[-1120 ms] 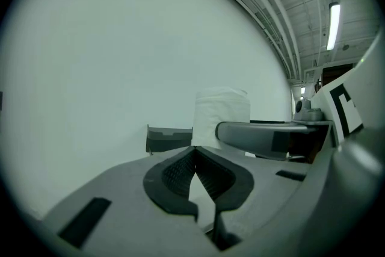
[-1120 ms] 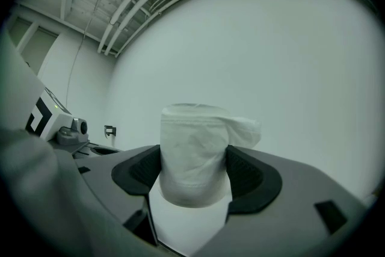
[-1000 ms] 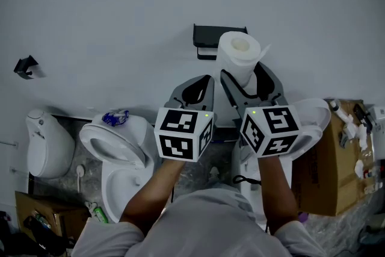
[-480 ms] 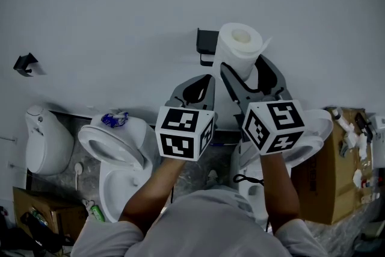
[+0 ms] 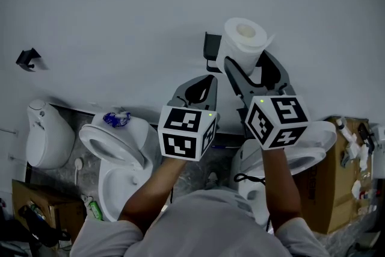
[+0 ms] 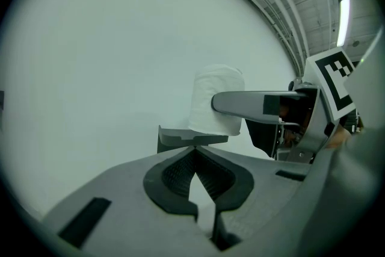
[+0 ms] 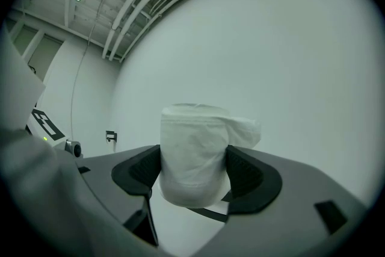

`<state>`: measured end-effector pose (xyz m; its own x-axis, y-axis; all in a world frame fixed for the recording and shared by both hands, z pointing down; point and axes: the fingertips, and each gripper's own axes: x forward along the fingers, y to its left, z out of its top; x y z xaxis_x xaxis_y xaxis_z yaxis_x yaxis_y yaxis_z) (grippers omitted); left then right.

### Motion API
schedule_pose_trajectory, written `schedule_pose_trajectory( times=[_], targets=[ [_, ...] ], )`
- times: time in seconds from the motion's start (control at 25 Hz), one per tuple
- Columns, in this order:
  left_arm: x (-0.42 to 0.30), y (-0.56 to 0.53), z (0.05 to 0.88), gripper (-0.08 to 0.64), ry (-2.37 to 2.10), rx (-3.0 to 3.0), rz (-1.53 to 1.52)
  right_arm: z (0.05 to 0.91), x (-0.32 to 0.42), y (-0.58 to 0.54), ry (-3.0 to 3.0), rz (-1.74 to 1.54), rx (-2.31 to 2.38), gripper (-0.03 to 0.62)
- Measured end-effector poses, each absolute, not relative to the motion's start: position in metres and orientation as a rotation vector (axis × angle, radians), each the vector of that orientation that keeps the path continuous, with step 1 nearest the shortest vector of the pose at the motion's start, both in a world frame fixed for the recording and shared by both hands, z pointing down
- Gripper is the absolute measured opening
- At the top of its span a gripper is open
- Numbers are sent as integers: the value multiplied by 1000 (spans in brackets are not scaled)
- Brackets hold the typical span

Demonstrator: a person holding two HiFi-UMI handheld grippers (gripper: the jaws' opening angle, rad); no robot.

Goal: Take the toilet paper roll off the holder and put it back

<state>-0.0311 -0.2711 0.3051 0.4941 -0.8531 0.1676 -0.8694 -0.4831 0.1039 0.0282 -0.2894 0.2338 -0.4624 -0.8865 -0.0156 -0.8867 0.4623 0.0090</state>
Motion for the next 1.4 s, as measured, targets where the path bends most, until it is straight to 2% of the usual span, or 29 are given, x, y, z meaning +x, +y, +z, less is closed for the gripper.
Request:
schedule_pose_trajectory(
  times=[0.8,1.4],
  targets=[
    [-46,-314,312,5,-1549,2504,148,247,11,-360,2672,19,-1709,337],
    [-46,-324,317,3,-1539,2492,141,258,2,-370,2721,73,-1829,337]
  ],
)
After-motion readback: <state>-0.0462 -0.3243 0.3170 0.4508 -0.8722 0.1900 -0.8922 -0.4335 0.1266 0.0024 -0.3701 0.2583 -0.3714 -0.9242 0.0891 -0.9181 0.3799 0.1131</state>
